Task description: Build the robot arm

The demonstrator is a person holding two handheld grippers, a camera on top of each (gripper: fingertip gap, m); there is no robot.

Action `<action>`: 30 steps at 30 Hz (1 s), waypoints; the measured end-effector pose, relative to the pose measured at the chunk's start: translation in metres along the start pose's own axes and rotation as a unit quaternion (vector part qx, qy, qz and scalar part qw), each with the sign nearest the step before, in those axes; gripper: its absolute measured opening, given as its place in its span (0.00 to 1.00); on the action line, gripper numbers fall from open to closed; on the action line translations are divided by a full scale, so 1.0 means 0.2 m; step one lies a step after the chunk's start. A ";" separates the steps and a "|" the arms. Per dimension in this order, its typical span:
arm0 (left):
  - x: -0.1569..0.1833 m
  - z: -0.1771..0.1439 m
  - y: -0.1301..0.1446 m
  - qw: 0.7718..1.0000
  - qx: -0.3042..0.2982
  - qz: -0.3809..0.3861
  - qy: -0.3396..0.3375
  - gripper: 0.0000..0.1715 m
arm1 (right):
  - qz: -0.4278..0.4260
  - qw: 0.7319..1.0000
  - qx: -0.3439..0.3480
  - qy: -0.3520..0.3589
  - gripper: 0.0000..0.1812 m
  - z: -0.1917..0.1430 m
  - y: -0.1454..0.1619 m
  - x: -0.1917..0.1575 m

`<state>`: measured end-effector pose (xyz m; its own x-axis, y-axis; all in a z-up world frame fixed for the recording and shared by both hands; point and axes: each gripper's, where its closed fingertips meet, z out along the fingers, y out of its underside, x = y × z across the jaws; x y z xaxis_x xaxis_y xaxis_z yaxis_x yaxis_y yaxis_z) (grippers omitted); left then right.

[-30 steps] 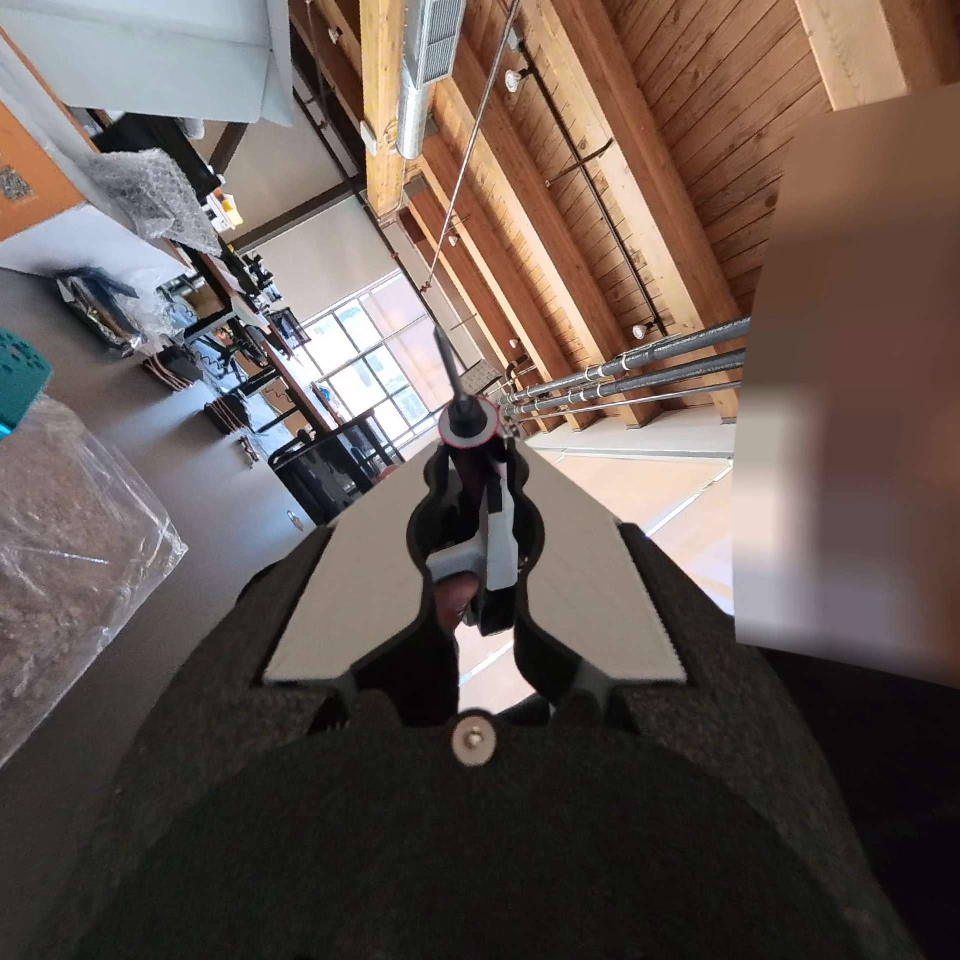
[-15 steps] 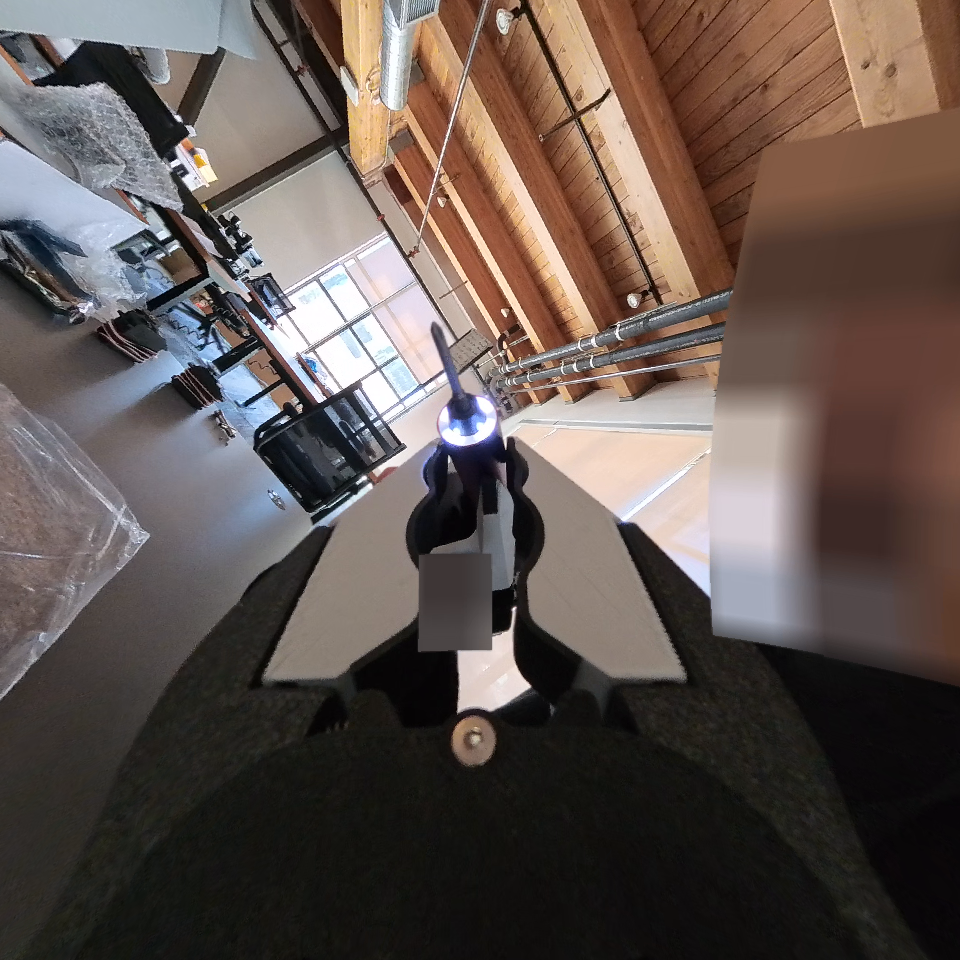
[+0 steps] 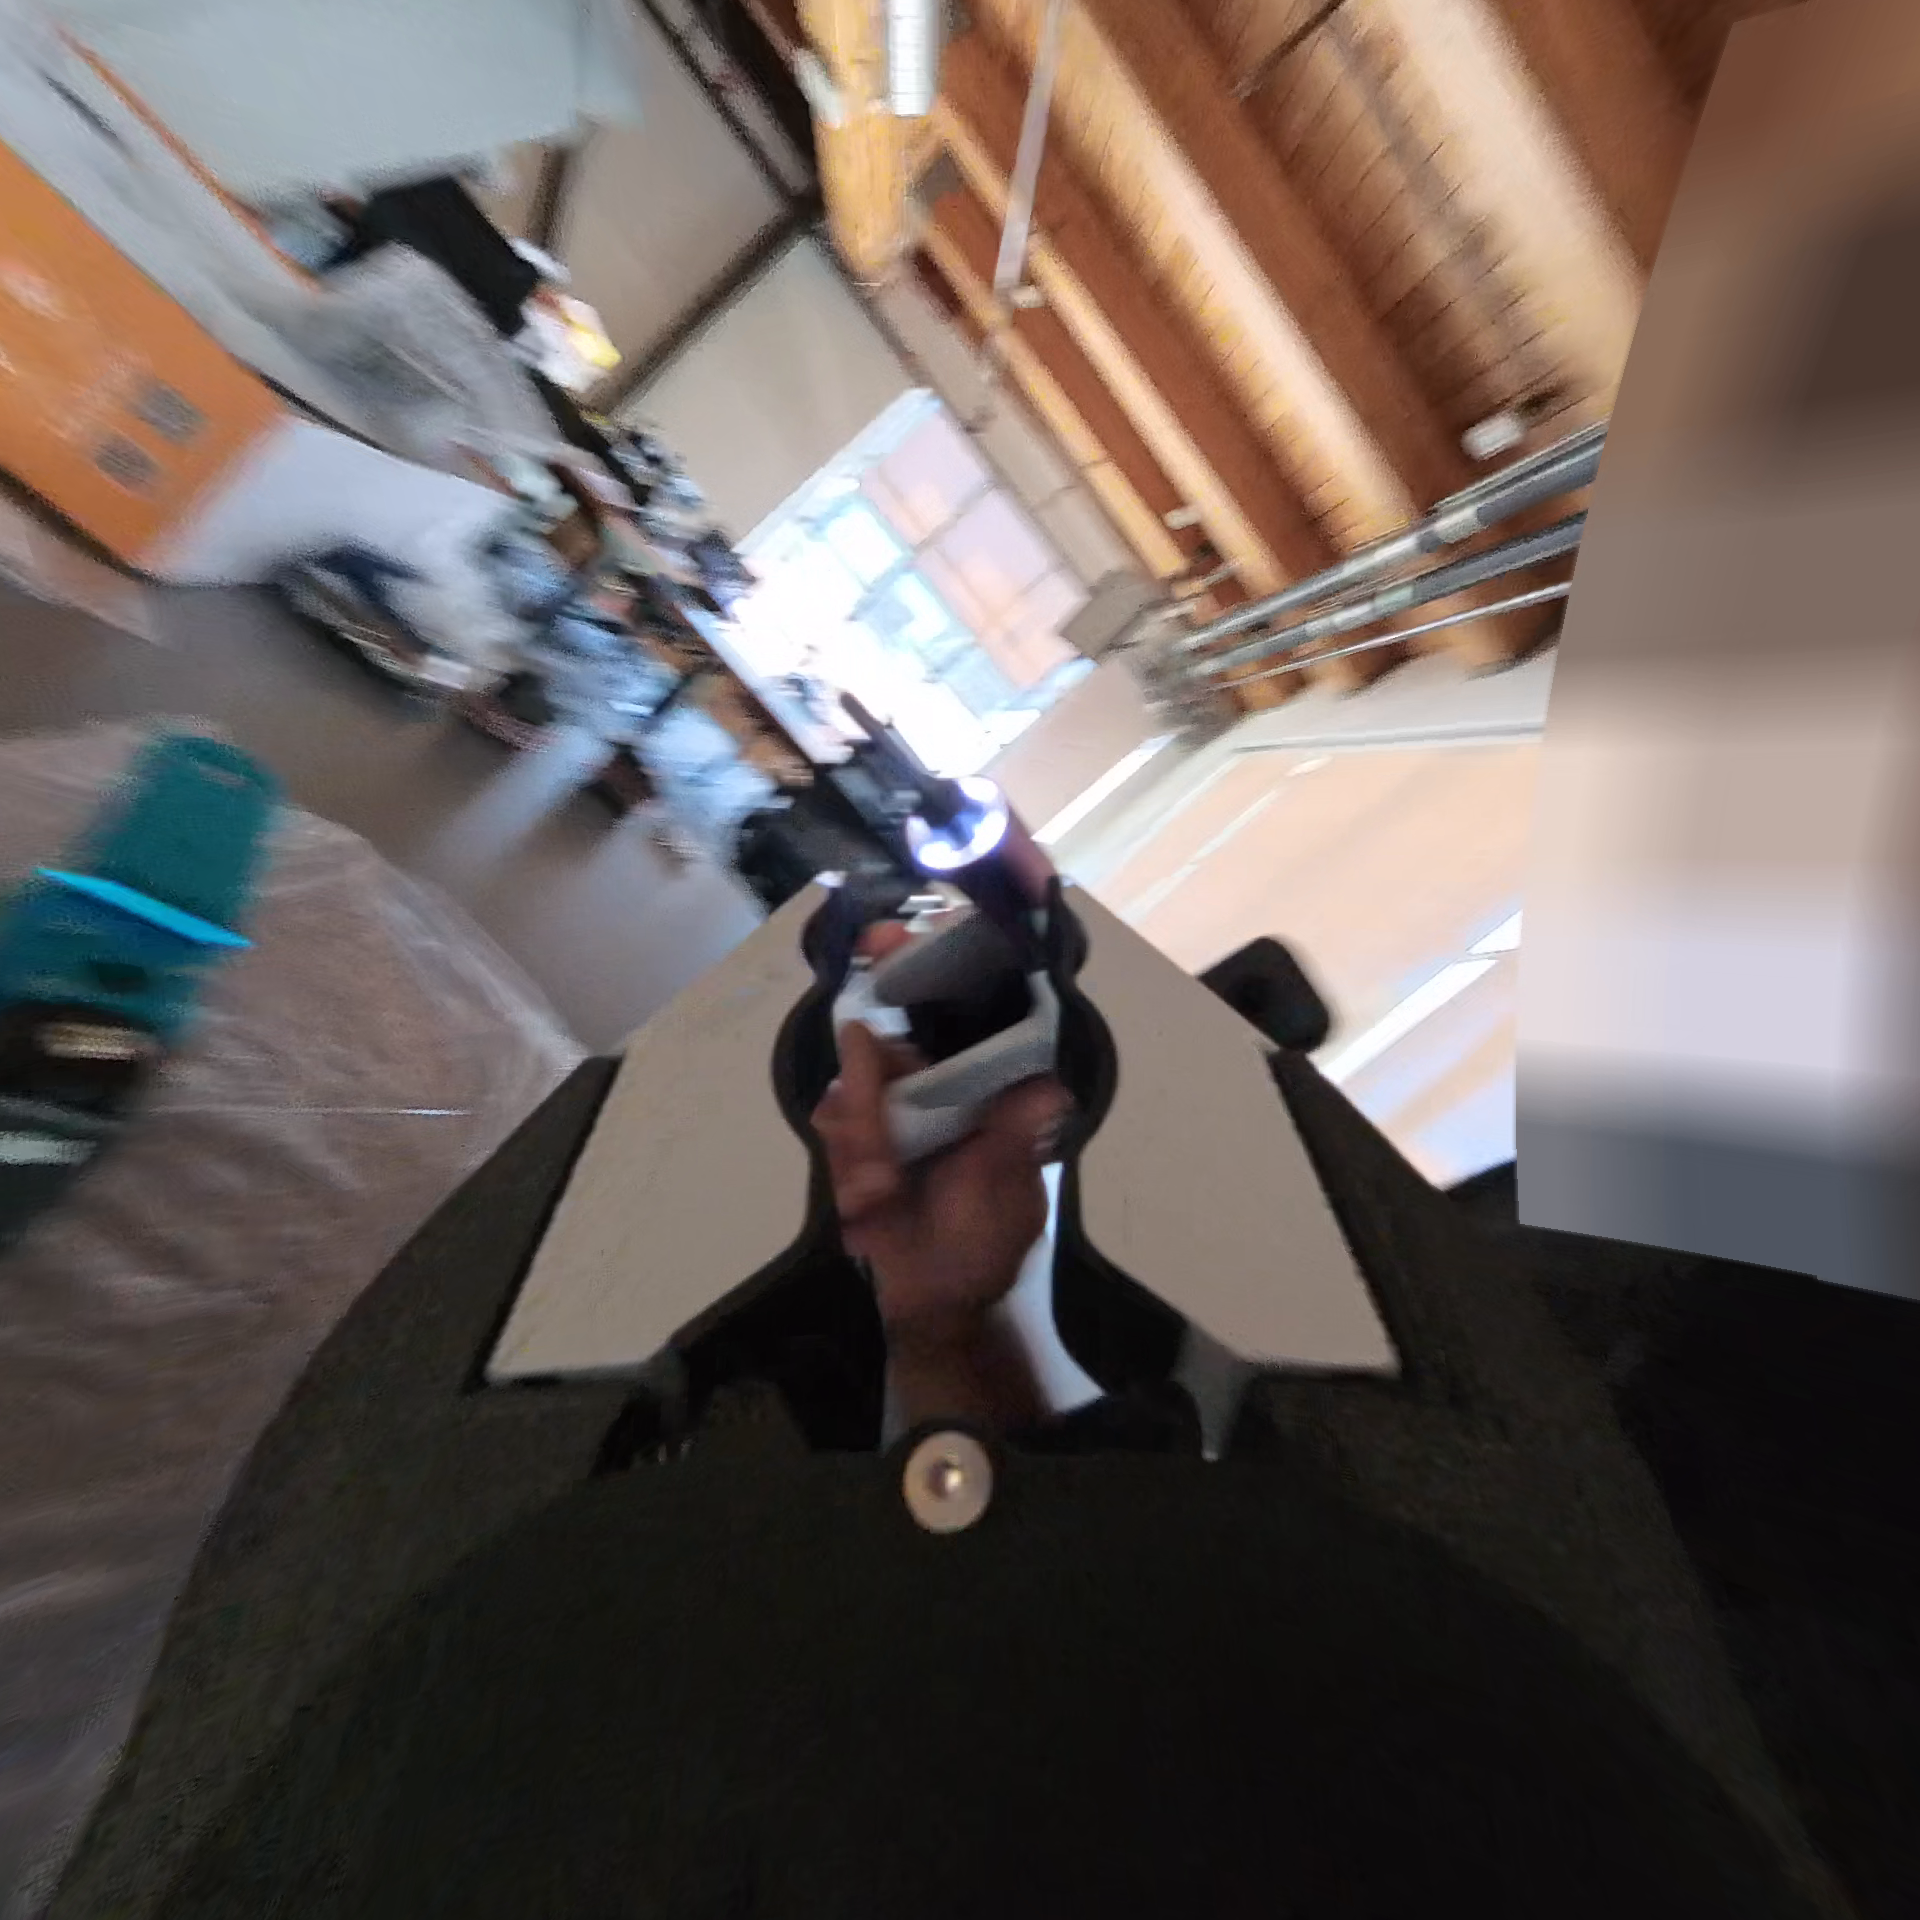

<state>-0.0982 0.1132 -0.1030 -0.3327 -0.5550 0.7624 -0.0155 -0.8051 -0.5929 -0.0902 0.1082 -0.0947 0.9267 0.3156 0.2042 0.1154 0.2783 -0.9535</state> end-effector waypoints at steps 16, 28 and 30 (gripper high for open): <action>-0.75 -0.04 0.09 0.710 -0.330 0.567 -0.259 0.12 | 0.123 0.973 -0.171 0.091 0.12 -0.15 0.41 0.21; -0.70 0.05 0.17 0.582 -0.386 0.690 -0.189 0.12 | 0.156 0.963 -0.175 0.130 0.11 -0.26 0.46 0.21; -0.70 0.05 0.17 0.576 -0.387 0.695 -0.190 0.12 | 0.160 0.964 -0.166 0.131 0.11 -0.27 0.46 0.22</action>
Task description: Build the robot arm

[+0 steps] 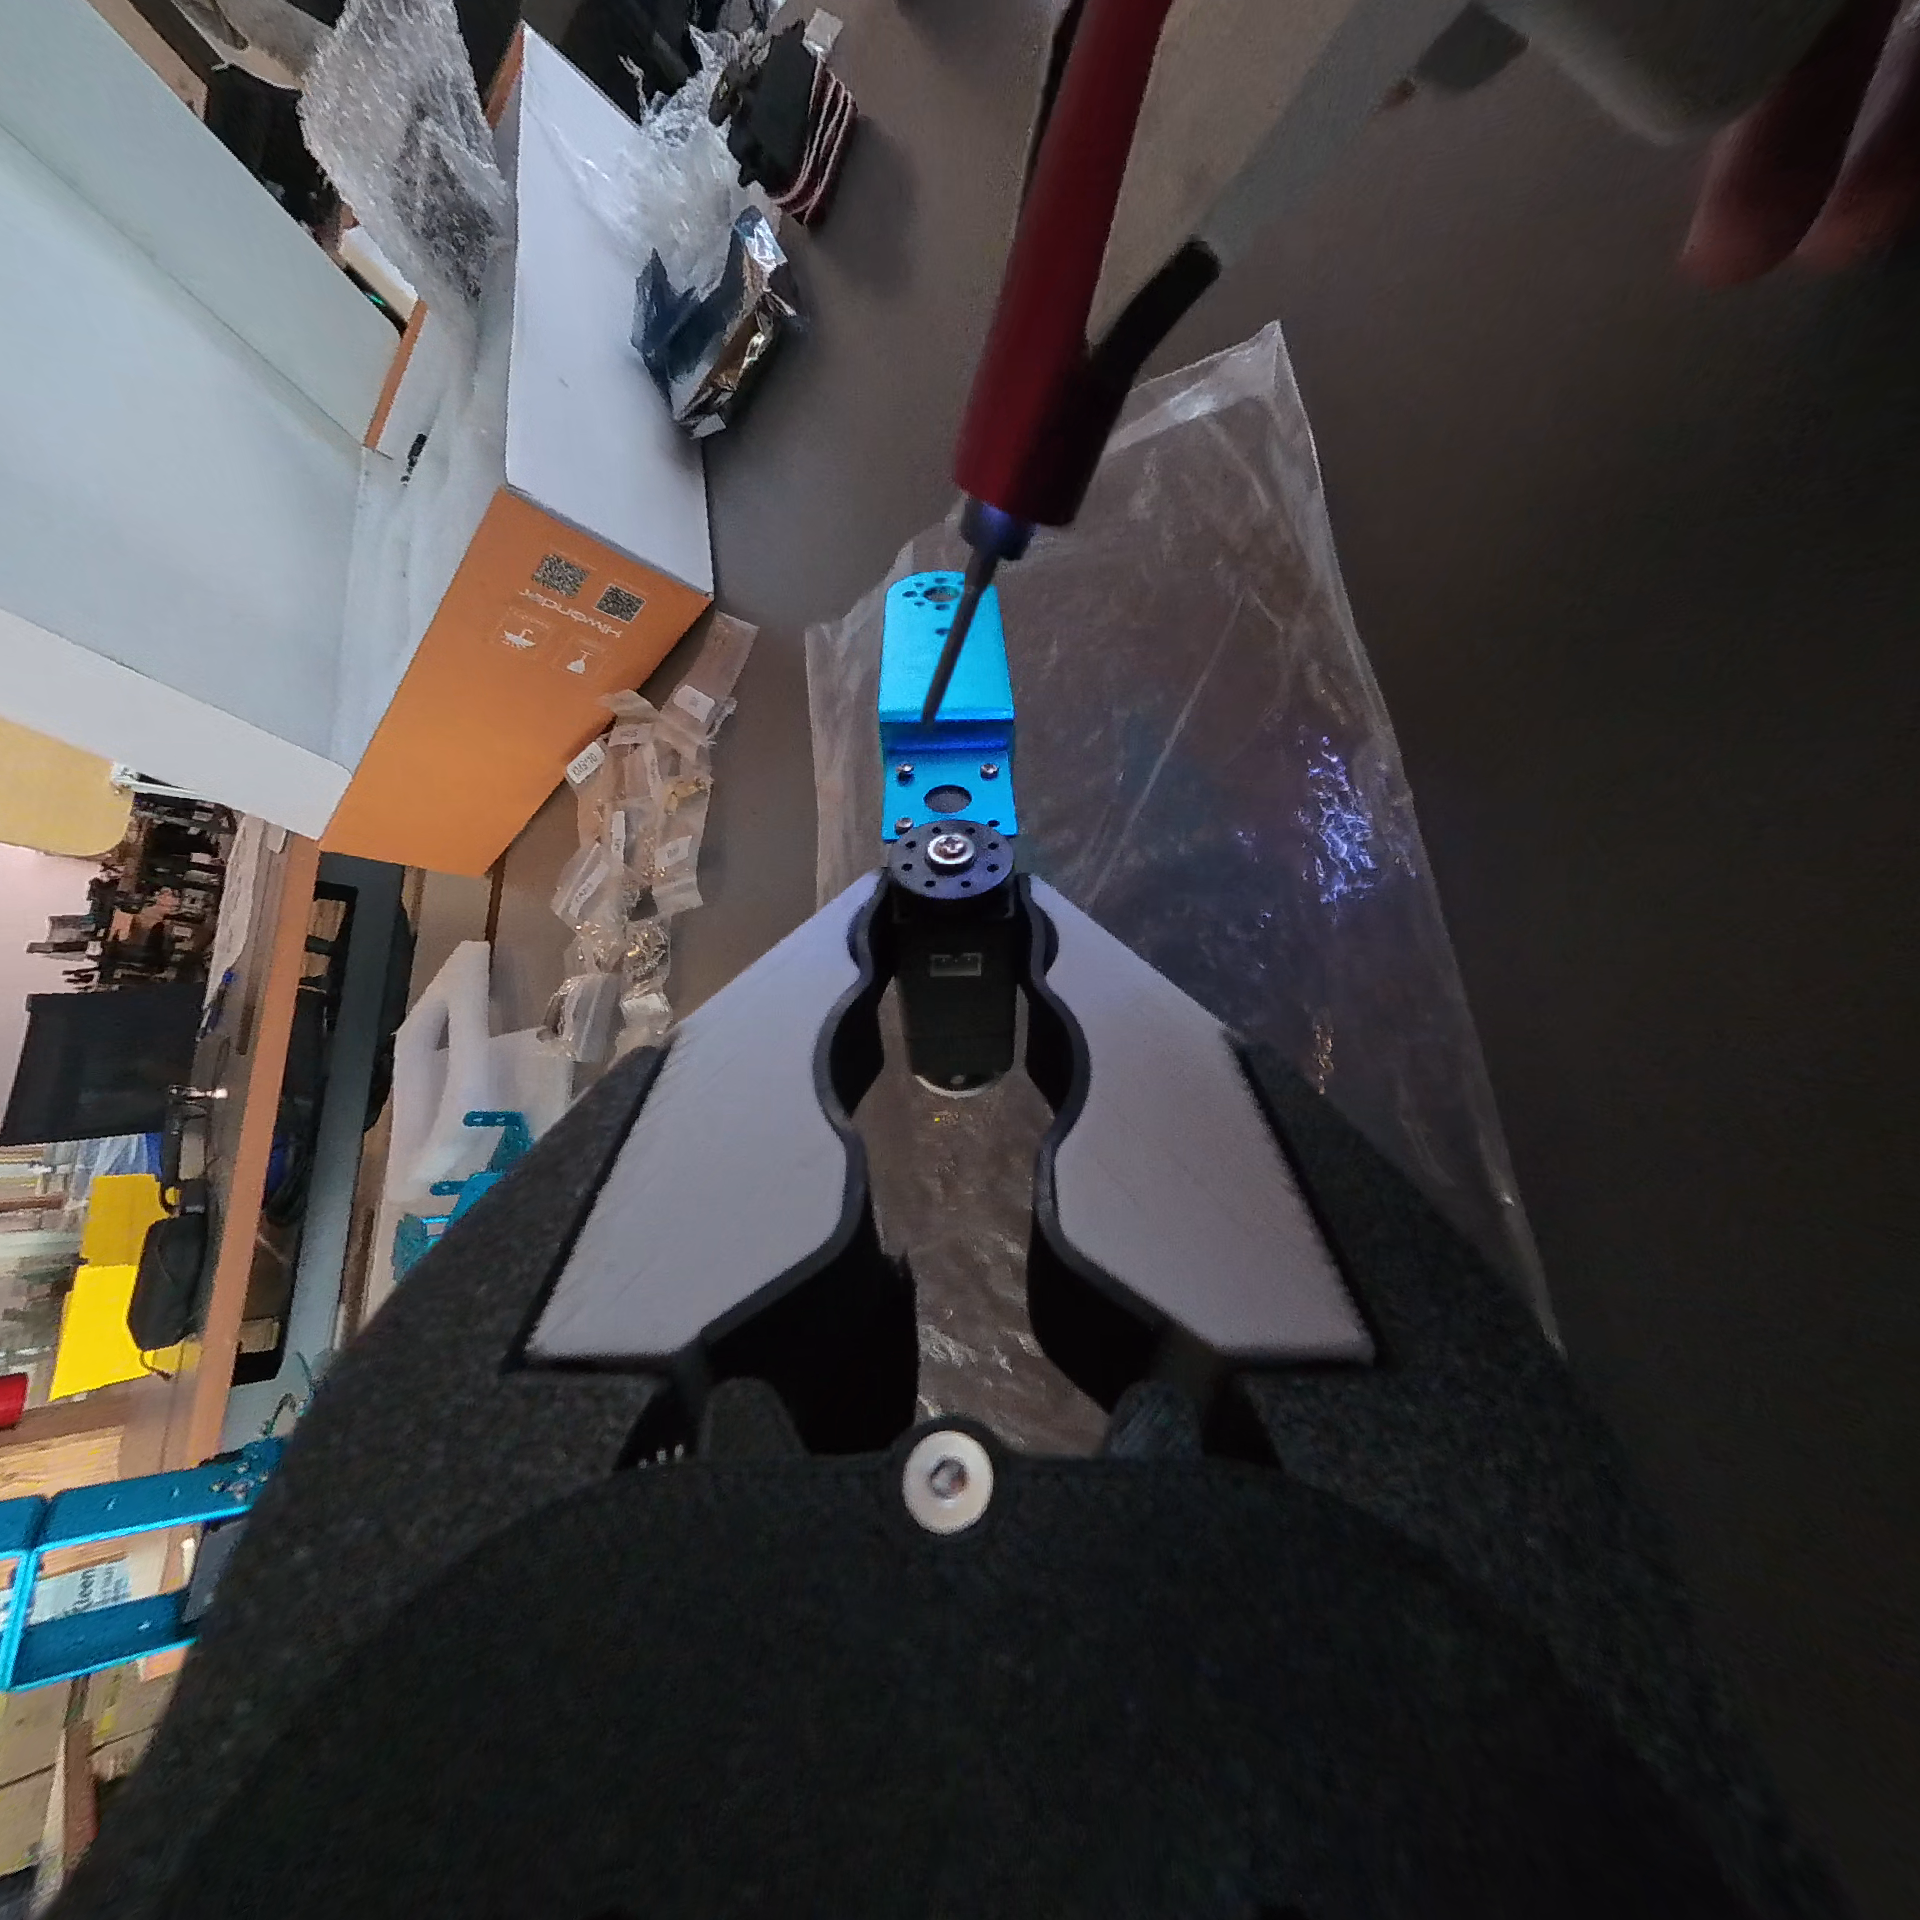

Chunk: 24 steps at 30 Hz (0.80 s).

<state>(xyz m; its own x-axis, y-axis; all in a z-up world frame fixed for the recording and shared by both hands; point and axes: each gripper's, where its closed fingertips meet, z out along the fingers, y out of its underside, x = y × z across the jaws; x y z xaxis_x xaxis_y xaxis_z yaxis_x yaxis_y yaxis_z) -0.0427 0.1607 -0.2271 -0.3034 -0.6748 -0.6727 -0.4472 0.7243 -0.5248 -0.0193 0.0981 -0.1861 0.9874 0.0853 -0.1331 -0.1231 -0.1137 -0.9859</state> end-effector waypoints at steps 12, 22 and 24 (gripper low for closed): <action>0.01 0.00 0.00 1.000 -0.008 0.016 0.001 0.12 | 0.002 1.000 -0.001 -0.018 0.11 0.03 0.00 0.00; 0.01 0.00 0.00 1.000 -0.012 0.022 0.001 0.12 | 0.010 1.000 0.001 -0.028 0.11 0.02 0.01 0.00; 0.01 0.00 0.00 0.999 -0.012 0.030 0.000 0.12 | 0.003 1.000 -0.003 -0.030 0.11 0.02 0.01 -0.01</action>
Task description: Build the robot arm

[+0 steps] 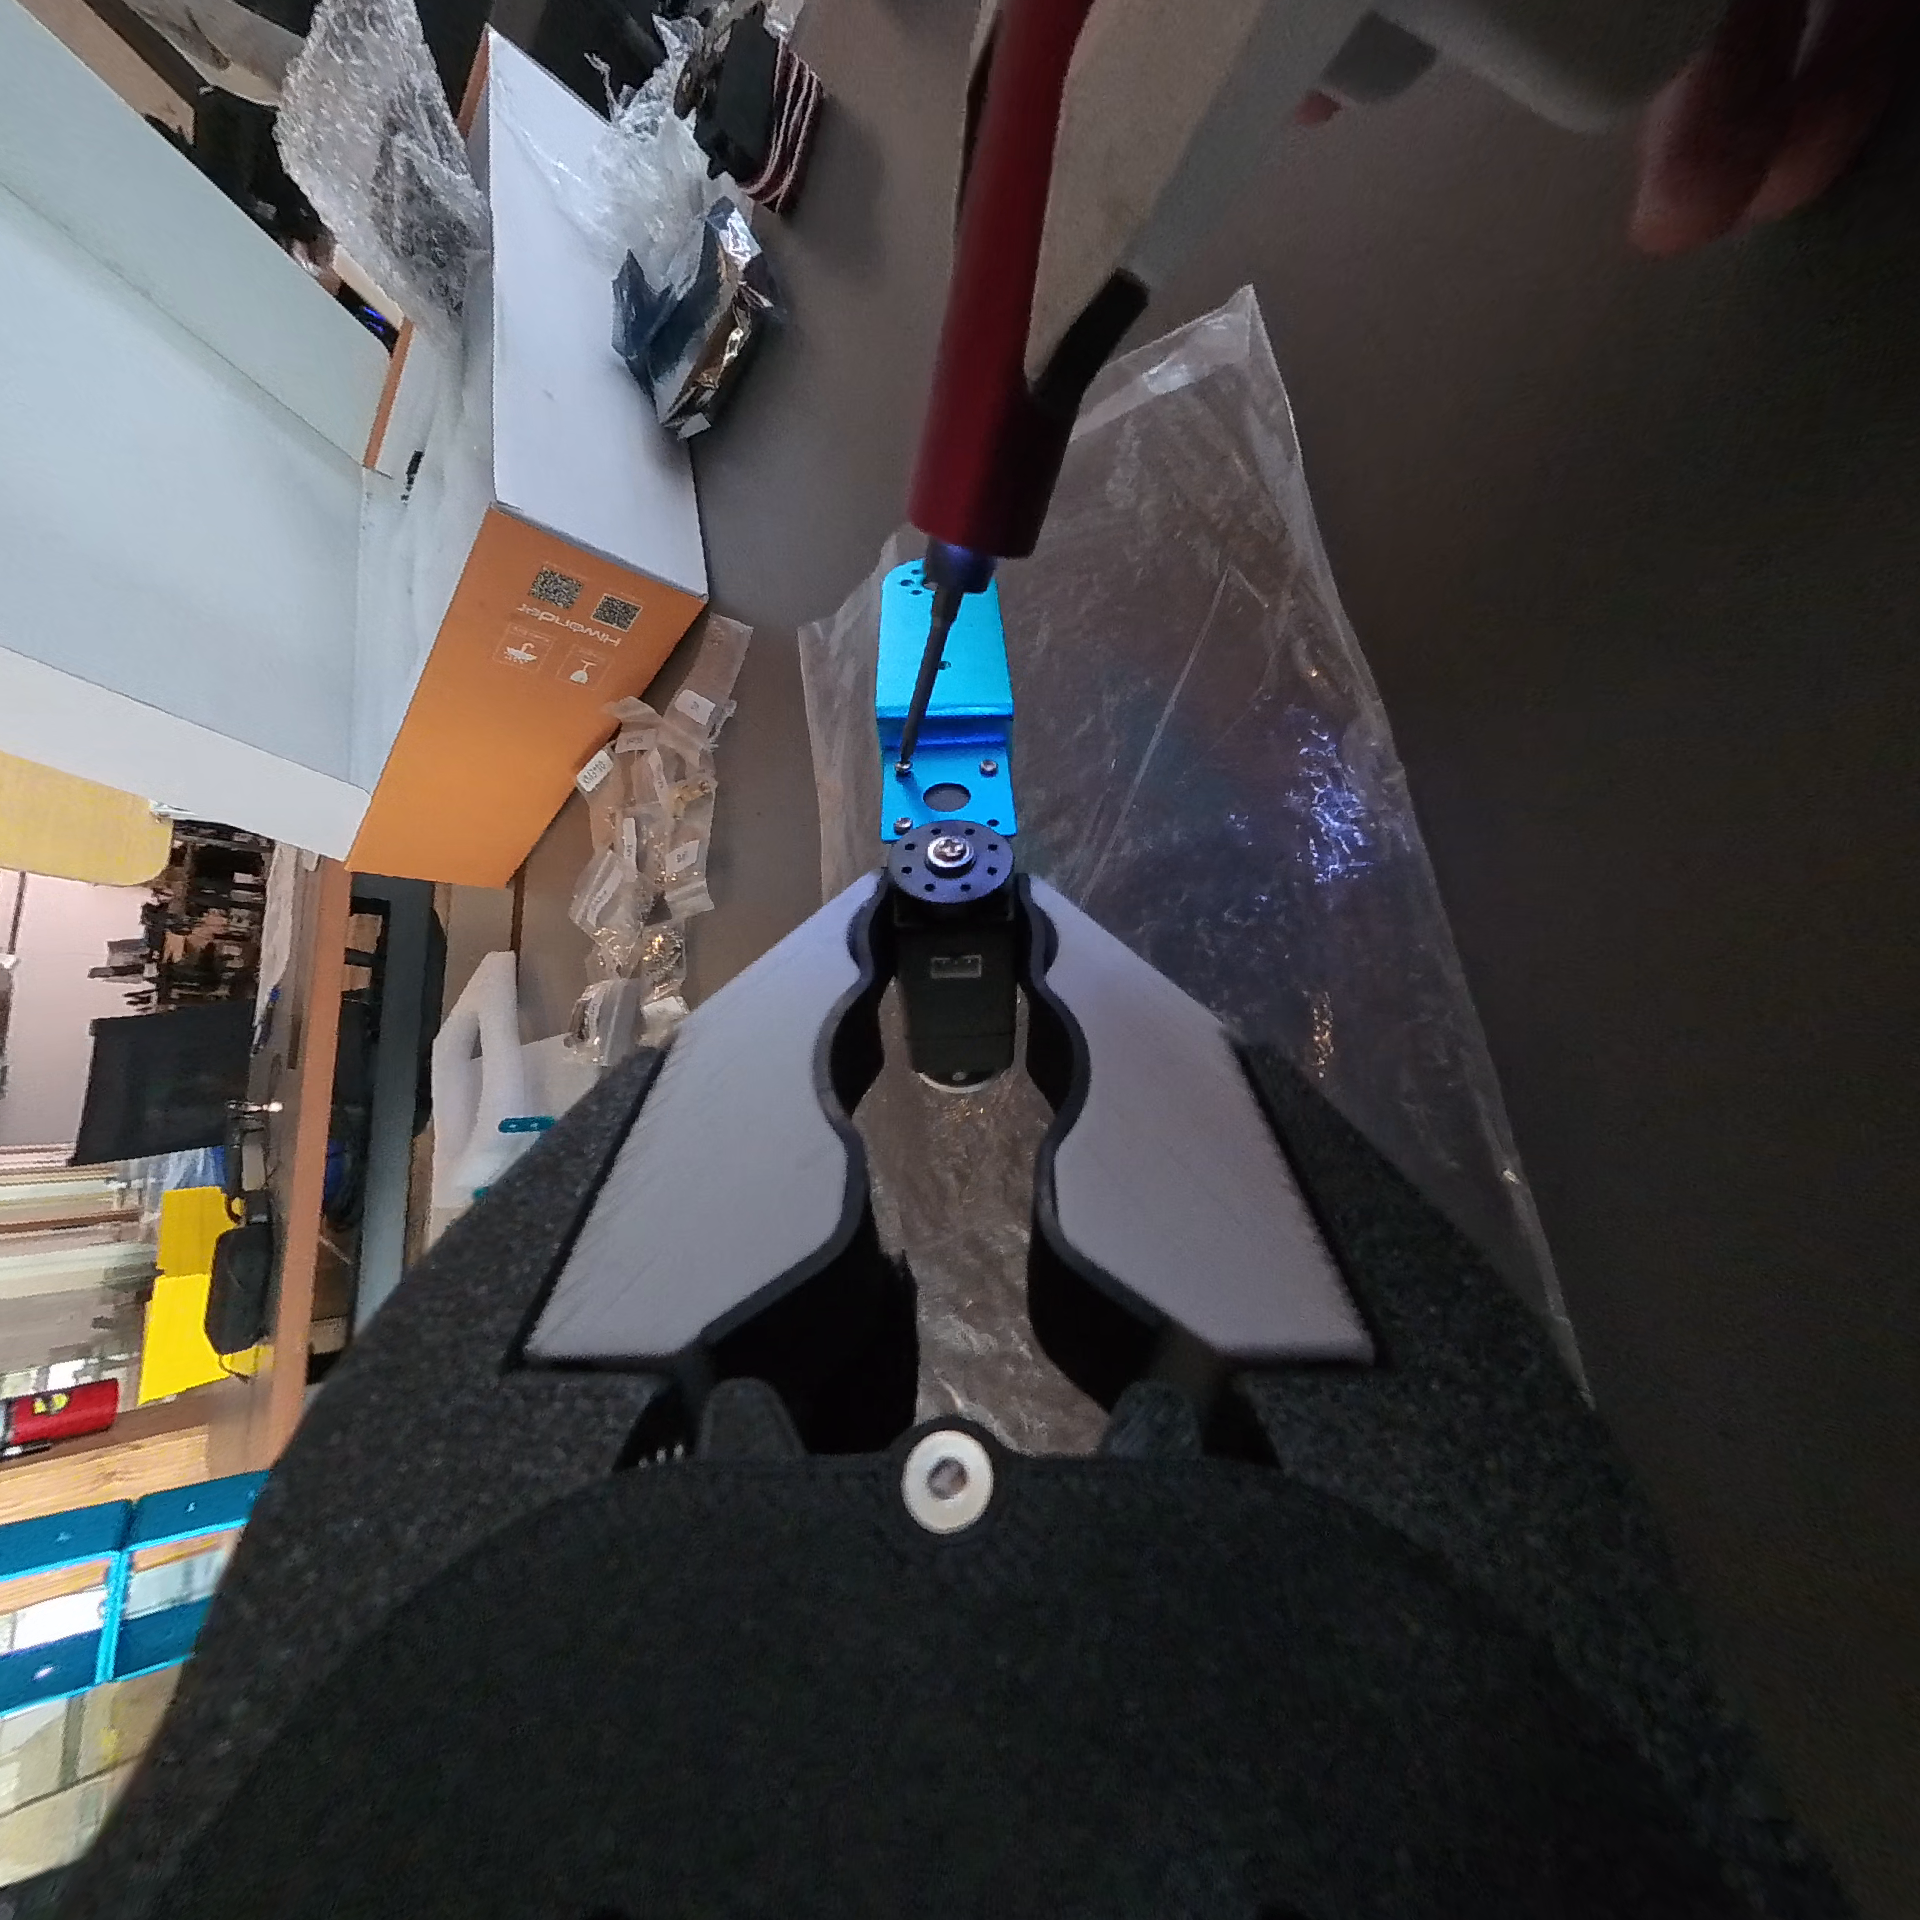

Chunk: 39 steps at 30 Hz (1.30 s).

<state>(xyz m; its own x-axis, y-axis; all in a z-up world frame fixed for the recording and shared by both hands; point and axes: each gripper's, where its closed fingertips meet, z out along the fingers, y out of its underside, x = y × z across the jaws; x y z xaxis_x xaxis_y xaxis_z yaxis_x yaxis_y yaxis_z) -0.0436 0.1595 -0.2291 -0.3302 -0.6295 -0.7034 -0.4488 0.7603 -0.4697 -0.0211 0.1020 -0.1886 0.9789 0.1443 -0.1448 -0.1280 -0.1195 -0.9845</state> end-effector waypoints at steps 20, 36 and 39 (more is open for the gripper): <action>0.00 -0.01 0.00 0.995 0.011 0.098 -0.007 0.11 | 0.014 1.000 -0.015 -0.010 0.12 0.01 0.02 -0.01; 0.00 -0.02 -0.01 0.997 0.035 0.073 -0.010 0.11 | 0.041 0.998 -0.032 -0.039 0.12 0.02 0.01 0.00; 0.00 -0.02 0.00 0.998 0.044 0.042 -0.010 0.11 | 0.034 0.997 -0.056 -0.044 0.11 0.03 -0.01 0.01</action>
<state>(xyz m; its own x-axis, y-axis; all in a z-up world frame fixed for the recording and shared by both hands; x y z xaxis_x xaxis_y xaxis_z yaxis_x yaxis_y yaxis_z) -0.0477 0.1589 -0.2264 -0.3470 -0.5604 -0.7520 -0.3453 0.8219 -0.4531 -0.0207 0.1088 -0.1864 0.9503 0.2163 -0.2238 -0.1702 -0.2409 -0.9555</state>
